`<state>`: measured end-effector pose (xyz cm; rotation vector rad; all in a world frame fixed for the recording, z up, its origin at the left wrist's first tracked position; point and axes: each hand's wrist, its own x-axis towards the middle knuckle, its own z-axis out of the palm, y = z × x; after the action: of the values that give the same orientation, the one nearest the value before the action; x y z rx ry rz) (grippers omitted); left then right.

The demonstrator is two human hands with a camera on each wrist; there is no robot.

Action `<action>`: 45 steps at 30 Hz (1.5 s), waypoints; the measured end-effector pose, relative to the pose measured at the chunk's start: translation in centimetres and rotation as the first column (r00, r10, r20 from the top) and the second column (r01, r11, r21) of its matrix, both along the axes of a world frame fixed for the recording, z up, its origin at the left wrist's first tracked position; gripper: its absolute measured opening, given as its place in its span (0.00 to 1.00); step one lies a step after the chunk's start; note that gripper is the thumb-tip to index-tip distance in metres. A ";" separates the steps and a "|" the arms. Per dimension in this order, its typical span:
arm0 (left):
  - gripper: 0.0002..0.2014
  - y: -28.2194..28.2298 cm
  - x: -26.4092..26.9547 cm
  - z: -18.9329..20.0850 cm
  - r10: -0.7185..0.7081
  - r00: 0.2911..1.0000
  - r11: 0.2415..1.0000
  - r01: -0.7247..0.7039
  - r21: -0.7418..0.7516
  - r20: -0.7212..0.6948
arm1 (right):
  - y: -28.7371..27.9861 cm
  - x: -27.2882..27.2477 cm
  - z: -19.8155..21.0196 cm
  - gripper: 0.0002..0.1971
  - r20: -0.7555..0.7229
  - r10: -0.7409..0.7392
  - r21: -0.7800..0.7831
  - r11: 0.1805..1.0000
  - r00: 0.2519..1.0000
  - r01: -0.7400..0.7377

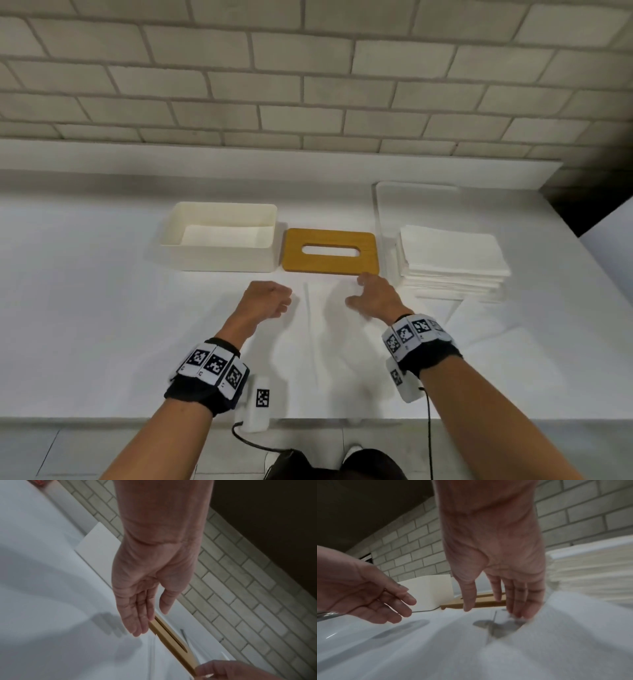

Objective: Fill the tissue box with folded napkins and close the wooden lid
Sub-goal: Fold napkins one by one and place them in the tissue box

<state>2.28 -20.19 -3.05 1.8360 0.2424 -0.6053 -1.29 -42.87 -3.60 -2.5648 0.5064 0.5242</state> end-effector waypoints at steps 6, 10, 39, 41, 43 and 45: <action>0.04 -0.5 -1.9 -1.8 0.060 0.997 0.998 -0.061 -0.027 -0.058 | 2.5 0.9 -1.7 0.47 -0.047 -0.026 -0.198 0.980 0.999 0.017; 0.08 -0.3 -2.4 -2.9 0.068 0.996 0.993 -0.073 -0.088 -0.058 | 3.0 1.5 -2.3 0.34 -0.077 -0.109 -0.092 0.991 0.991 0.102; 0.16 -0.9 -1.1 -1.4 0.092 0.996 0.961 -0.087 -0.261 0.008 | -5.9 -2.6 0.4 0.20 0.074 -0.275 0.015 0.961 0.959 0.275; 0.17 -0.4 -0.8 -1.0 0.068 0.997 0.966 -0.056 -0.252 0.040 | -7.6 -3.2 -0.6 0.32 -0.017 -0.286 -0.113 0.953 0.958 0.282; 0.18 -0.4 -0.7 -0.5 0.023 0.997 0.974 -0.005 -0.225 0.078 | -7.9 -3.4 -1.2 0.38 -0.034 -0.283 -0.190 0.943 0.959 0.272; 0.17 -0.6 -0.7 -0.1 -0.011 0.993 0.982 0.033 -0.184 0.119 | -7.6 -3.4 -1.5 0.39 -0.016 -0.274 -0.259 0.930 0.962 0.261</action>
<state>1.54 -20.75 -3.16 1.6883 0.0837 -0.5151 -4.74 -50.50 -5.08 -2.6646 0.9839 0.4528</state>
